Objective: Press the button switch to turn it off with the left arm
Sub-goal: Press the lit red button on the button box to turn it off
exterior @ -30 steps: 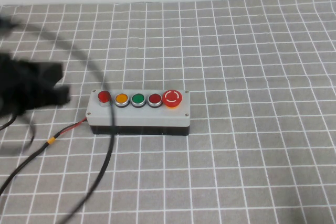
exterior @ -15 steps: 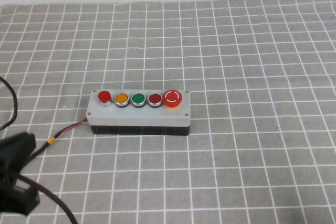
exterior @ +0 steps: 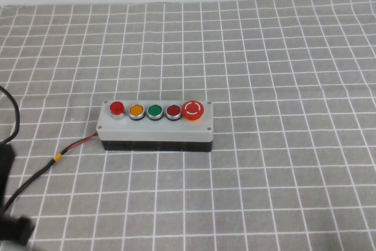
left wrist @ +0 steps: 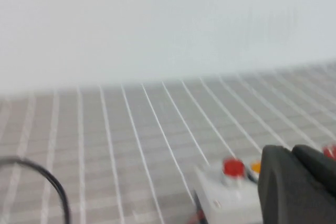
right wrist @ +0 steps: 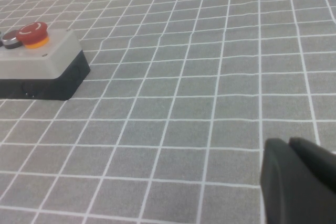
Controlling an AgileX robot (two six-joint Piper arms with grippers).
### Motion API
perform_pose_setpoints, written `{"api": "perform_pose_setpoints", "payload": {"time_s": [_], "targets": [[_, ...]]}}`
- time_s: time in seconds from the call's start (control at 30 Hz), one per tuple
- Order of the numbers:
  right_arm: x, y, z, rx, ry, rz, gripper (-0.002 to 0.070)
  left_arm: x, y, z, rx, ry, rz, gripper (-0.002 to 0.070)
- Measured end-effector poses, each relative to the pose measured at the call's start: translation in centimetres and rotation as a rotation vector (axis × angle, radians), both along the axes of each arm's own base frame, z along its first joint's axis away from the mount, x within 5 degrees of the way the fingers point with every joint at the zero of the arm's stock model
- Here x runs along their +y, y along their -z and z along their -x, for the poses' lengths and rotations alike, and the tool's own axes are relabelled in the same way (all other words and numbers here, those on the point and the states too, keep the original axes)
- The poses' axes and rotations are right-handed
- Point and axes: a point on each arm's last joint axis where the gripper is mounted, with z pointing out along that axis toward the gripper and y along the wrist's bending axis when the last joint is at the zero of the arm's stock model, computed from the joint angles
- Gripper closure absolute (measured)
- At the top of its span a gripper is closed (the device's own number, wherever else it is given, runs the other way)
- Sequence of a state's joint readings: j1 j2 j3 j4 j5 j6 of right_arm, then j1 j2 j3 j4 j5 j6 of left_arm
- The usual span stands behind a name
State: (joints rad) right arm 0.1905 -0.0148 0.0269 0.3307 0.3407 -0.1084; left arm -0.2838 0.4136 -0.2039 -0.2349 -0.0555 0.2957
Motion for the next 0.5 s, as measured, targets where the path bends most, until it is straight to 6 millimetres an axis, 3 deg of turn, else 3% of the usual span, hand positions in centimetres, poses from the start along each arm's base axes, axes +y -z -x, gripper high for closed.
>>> {"api": "perform_pose_setpoints", "payload": {"time_s": [0.2, 0.5], "targets": [[0.0, 0.0, 0.0, 0.000, 0.000, 0.000, 0.0694, 1.1, 2.3, 2.4, -0.200, -0.055, -0.023, 0.0678], [0.0, 0.0, 0.0, 0.000, 0.000, 0.000, 0.0694, 2.0, 4.5, 4.0, -0.217, -0.154, -0.023, 0.0678]]}}
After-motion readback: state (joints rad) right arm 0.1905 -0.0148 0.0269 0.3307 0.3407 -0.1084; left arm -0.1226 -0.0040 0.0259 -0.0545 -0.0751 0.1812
